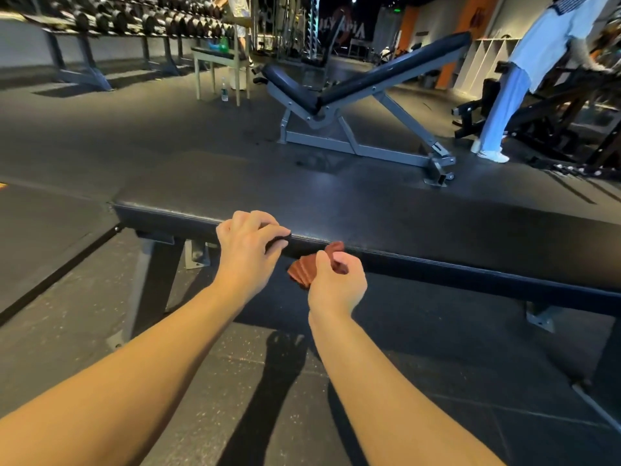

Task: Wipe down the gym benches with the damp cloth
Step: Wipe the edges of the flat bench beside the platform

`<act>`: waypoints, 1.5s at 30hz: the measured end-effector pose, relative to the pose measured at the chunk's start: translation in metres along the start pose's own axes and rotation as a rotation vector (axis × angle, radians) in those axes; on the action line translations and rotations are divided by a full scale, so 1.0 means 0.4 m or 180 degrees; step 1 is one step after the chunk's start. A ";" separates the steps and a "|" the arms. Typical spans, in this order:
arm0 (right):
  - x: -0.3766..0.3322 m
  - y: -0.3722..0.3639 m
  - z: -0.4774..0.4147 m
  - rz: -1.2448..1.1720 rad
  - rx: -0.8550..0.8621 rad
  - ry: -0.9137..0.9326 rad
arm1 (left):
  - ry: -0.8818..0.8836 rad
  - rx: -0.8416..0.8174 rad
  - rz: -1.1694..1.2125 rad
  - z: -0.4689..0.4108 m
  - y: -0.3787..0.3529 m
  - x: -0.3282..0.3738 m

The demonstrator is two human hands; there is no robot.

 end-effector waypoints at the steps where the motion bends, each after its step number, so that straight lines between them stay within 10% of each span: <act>1: 0.011 -0.018 0.016 0.0055 -0.0184 -0.0068 | 0.0008 -0.0097 0.0029 0.009 0.007 0.000; 12: 0.007 -0.099 0.112 0.0298 -0.1566 -0.0074 | 0.0955 -0.1720 0.1468 0.158 0.006 -0.107; 38: -0.027 -0.398 0.215 0.1004 -0.2148 0.0158 | 0.1590 -0.0986 0.1473 0.113 0.135 -0.356; 45: -0.072 -0.356 0.169 0.1189 -0.2013 0.0952 | 0.2910 0.0223 0.1390 0.161 0.169 -0.479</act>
Point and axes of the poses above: each hand's wrist, its own z-axis away from the middle knuckle, its own y-axis out of the back of the hand, x = y × z, the point moved 9 cm from there along -z, towards the middle knuckle, and after that the axes turned 1 degree about -z, right-handed, at the moved point
